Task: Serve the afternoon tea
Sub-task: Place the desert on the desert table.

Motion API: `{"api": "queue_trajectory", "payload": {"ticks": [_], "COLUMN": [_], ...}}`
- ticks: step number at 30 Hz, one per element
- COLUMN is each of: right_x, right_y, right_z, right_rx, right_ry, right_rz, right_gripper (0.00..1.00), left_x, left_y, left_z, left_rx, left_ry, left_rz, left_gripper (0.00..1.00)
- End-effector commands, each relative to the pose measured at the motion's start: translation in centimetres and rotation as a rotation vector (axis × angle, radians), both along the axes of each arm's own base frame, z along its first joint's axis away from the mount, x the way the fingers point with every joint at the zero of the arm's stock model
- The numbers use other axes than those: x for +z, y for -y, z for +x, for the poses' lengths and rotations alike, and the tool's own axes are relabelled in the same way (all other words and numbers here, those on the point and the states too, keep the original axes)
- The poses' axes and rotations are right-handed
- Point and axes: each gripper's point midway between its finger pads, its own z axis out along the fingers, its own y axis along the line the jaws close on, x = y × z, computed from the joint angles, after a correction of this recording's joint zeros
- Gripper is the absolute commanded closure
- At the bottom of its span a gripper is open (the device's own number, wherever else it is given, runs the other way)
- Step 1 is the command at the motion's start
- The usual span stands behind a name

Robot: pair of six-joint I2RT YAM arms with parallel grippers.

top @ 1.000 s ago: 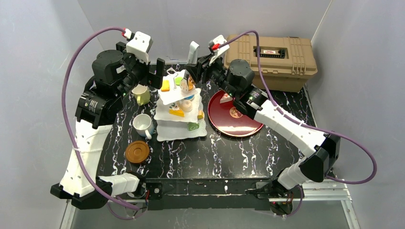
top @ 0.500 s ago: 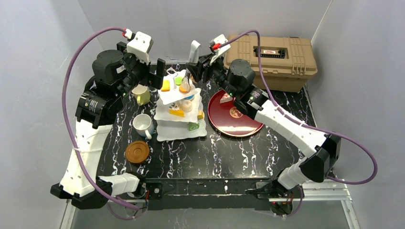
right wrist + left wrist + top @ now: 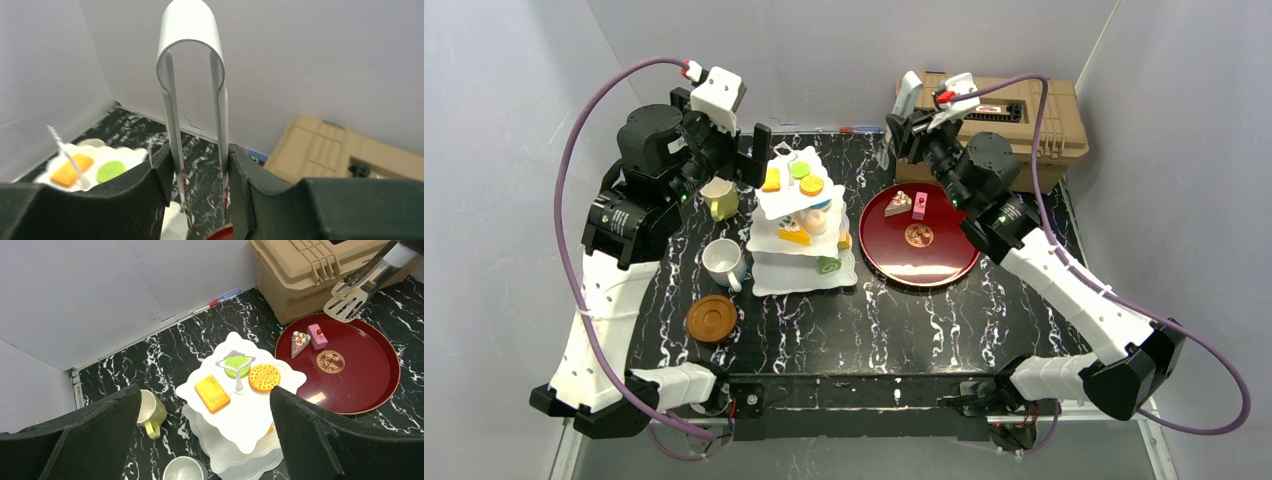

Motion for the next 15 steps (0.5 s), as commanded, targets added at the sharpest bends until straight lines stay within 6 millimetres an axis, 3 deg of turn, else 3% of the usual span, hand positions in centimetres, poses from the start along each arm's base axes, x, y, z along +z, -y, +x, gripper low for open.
{"api": "queue_trajectory", "payload": {"ticks": [1, 7, 15], "right_x": [-2.5, -9.6, -14.7], "right_y": [3.3, 6.9, 9.0], "right_z": [1.8, 4.6, 6.5], "right_rx": [-0.124, -0.258, -0.352], "right_ry": [-0.023, -0.13, -0.173], "right_rz": [0.021, 0.016, -0.014], "right_gripper": [0.56, 0.56, 0.57], "left_x": [0.8, 0.7, 0.6], "left_y": [0.1, 0.2, 0.3], "left_z": [-0.2, -0.1, -0.1], "left_rx": [-0.014, -0.018, -0.018], "left_ry": [0.017, 0.013, 0.009], "left_rz": [-0.017, -0.018, -0.019], "left_gripper": [0.01, 0.01, 0.01]}}
